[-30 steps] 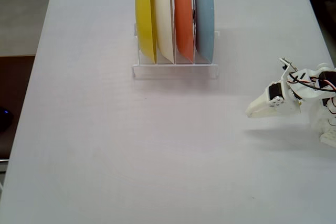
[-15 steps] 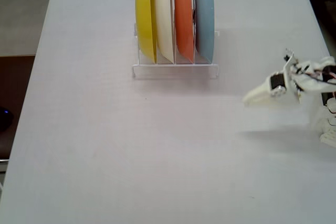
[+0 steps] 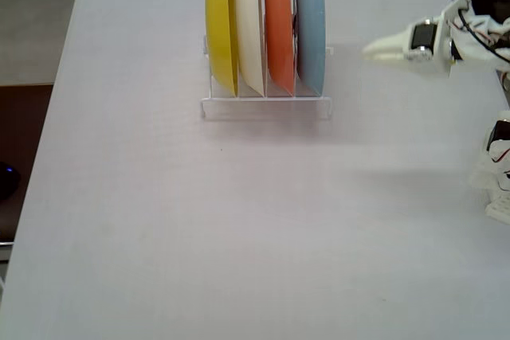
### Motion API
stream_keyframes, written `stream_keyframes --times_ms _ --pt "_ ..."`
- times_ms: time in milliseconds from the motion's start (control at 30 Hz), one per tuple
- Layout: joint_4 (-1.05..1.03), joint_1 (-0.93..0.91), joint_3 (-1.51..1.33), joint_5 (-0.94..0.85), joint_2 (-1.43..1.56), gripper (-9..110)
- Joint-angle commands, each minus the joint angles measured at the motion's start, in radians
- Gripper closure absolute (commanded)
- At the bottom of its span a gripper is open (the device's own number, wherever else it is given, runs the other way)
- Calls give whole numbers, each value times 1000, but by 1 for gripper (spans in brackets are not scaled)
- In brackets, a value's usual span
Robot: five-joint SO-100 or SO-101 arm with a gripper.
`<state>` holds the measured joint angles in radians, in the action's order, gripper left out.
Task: Please give me two plates.
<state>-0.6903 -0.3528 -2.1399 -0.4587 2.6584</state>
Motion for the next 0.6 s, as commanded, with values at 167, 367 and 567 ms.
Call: stream_keyframes --times_ms 167,367,567 --pt "-218 -156 448 -149 -334 79" --pt "-284 -222 600 -213 -500 75" --pt "-250 -247 703 -278 -618 74"
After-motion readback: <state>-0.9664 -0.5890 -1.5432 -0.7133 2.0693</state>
